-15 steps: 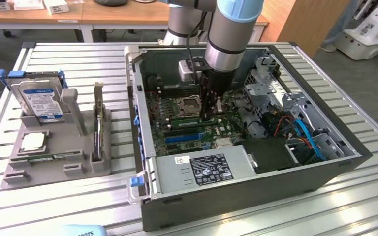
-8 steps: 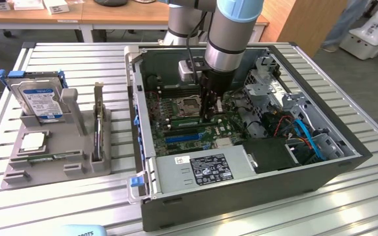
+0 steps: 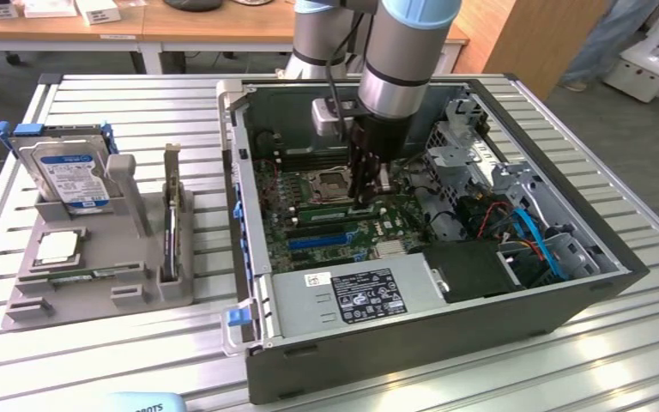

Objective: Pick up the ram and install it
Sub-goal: 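Insert the ram into the slot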

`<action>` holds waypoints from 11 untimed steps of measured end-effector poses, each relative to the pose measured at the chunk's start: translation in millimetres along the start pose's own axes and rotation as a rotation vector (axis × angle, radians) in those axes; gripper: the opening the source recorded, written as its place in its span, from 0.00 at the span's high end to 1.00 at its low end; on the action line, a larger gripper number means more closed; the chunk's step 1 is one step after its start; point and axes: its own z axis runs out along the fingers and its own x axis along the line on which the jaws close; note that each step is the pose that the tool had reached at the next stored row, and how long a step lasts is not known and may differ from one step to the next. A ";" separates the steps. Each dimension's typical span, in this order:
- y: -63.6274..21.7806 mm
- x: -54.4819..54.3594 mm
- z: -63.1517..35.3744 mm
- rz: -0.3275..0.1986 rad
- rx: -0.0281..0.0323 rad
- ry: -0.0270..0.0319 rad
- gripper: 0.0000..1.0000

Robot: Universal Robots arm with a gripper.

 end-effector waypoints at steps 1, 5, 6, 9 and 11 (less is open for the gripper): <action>0.0 0.0 -1.6 0.000 0.0000 0.0001 0.69; 0.1 0.0 -8.8 0.000 0.0000 0.0001 0.69; 0.1 0.0 -10.9 0.000 0.0000 0.0001 0.69; 0.1 -0.1 -17.5 0.000 0.0000 0.0001 0.69; 0.1 -0.1 -21.9 0.000 0.0000 0.0000 0.69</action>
